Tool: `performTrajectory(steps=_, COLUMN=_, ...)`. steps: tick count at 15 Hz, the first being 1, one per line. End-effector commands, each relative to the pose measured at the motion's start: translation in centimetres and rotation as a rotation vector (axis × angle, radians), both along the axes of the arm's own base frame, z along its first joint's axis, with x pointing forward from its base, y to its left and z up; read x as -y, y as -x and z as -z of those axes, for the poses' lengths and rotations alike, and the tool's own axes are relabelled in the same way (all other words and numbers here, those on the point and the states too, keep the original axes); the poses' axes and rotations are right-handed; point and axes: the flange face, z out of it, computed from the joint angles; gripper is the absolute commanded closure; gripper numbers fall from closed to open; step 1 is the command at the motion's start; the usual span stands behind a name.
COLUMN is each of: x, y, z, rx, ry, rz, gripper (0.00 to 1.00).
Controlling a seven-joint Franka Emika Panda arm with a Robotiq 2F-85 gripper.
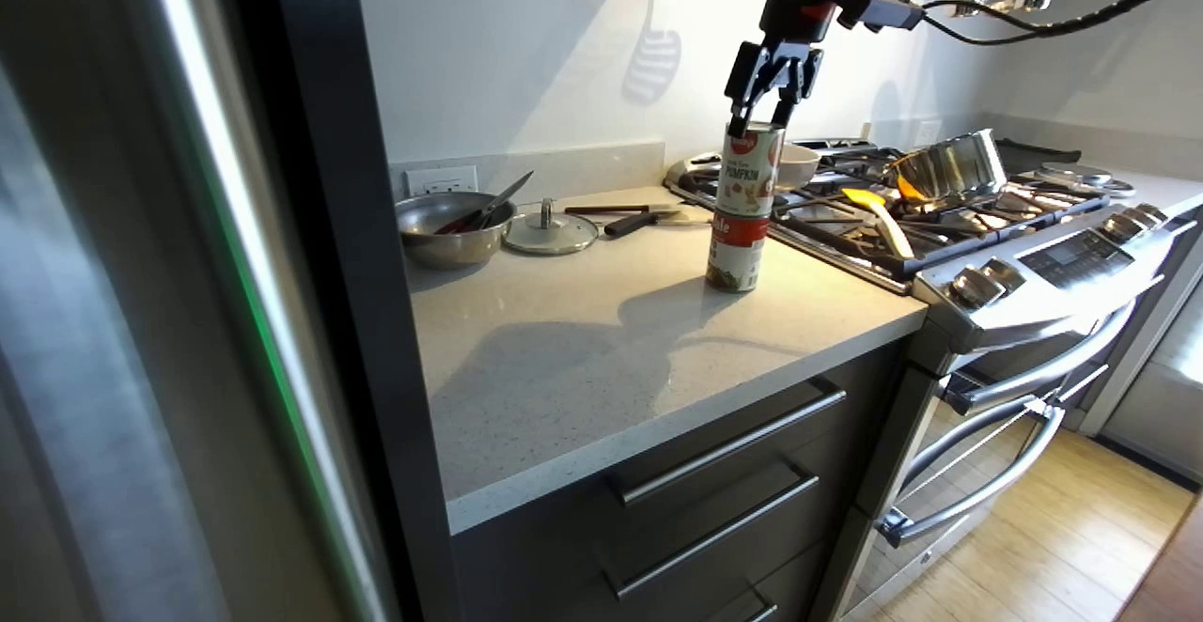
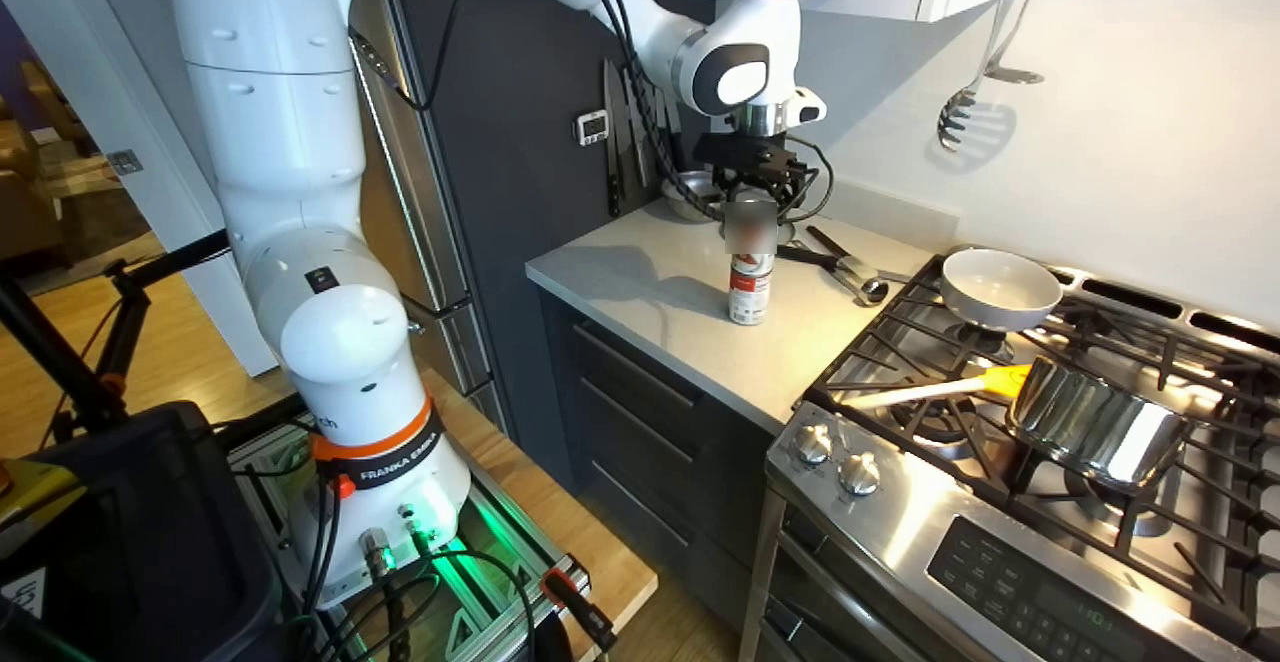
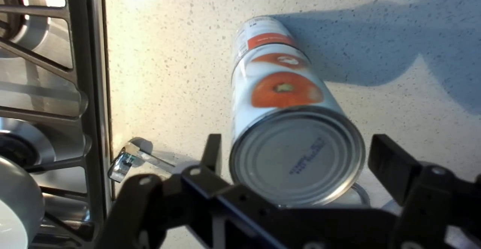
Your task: Pick up the can on the left and put it on the can to the right
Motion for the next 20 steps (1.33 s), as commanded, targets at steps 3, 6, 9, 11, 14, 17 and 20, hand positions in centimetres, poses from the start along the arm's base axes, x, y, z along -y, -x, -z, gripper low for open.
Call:
performTrajectory(steps=3, x=0.2, y=-0.2, z=-0.6, rx=-0.011, ry=-0.004, rz=0.018, gripper=0.0)
performTrajectory(steps=6, x=0.3, y=-0.1, z=-1.8, rx=0.006, ry=0.011, rz=0.017, gripper=0.0)
performTrajectory(steps=9, x=0.6, y=0.3, z=-4.4, rx=0.045, ry=0.024, rz=0.016, gripper=0.0)
performTrajectory(steps=11, x=0.7, y=0.8, z=-6.1, rx=0.068, ry=0.043, rz=0.025, gripper=0.0)
performTrajectory(steps=14, x=0.9, y=1.7, z=-8.7, rx=0.098, ry=0.066, rz=0.042, gripper=0.0)
performTrajectory(steps=17, x=1.3, y=3.0, z=-11.6, rx=0.141, ry=0.089, rz=0.072, gripper=0.0)
performTrajectory(steps=20, x=1.8, y=4.7, z=-14.2, rx=0.129, ry=0.055, rz=0.065, gripper=0.0)
